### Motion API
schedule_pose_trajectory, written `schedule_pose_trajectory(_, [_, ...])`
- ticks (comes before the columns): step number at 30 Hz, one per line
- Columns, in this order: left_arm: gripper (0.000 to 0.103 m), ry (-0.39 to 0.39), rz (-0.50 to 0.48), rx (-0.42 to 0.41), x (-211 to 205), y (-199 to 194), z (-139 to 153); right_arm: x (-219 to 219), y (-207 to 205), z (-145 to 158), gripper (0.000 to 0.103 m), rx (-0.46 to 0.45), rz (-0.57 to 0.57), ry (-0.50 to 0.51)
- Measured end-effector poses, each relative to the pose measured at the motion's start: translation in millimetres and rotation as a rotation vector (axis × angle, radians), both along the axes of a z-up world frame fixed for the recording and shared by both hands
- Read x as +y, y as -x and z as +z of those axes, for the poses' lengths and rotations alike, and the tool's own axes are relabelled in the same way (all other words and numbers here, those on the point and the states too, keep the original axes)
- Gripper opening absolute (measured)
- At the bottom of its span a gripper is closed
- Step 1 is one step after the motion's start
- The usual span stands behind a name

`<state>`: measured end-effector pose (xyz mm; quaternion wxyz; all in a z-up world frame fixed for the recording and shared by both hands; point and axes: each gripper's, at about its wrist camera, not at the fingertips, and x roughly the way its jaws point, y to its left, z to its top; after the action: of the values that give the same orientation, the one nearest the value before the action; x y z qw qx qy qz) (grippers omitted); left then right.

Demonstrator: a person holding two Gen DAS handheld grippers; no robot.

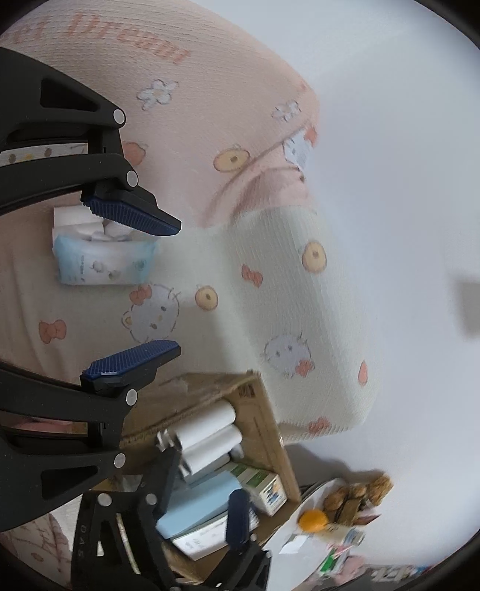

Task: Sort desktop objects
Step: 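Move the left tool toward the loose white paper rolls on the bed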

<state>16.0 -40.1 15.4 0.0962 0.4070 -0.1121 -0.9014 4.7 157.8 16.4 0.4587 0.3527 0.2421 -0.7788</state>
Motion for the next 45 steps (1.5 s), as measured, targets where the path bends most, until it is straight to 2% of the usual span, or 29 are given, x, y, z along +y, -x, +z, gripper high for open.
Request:
schedule_pose_trajectory(10, [0.063,-0.008,0.14,0.026,-53,-19,-3,-41,-38,3,0.068,0.057,0.137,-0.024])
schedule_pose_trajectory(15, [0.063,0.005,0.225,0.021,-81,-30,-10,-63,-53,2,0.068,0.044,0.242,-0.031])
schedule_pose_trajectory(22, [0.063,-0.021,0.286,0.004,-114,-42,-21,-83,-73,9,0.068,0.044,0.329,0.037])
schedule_pose_trajectory(28, [0.063,-0.017,0.314,-0.007,-129,-45,-29,-106,-81,-6,0.068,-0.087,0.438,0.02])
schedule_pose_trajectory(33, [0.063,-0.024,0.334,-0.031,-146,-48,-41,-120,-80,-19,0.068,-0.172,0.468,0.046])
schedule_pose_trajectory(39, [0.063,-0.041,0.356,-0.062,-163,-57,-70,-143,-76,-52,0.068,-0.305,0.487,0.031])
schedule_pose_trajectory(45, [0.063,-0.1,0.375,-0.072,-170,-58,-97,-153,-87,-90,0.068,-0.344,0.515,-0.001])
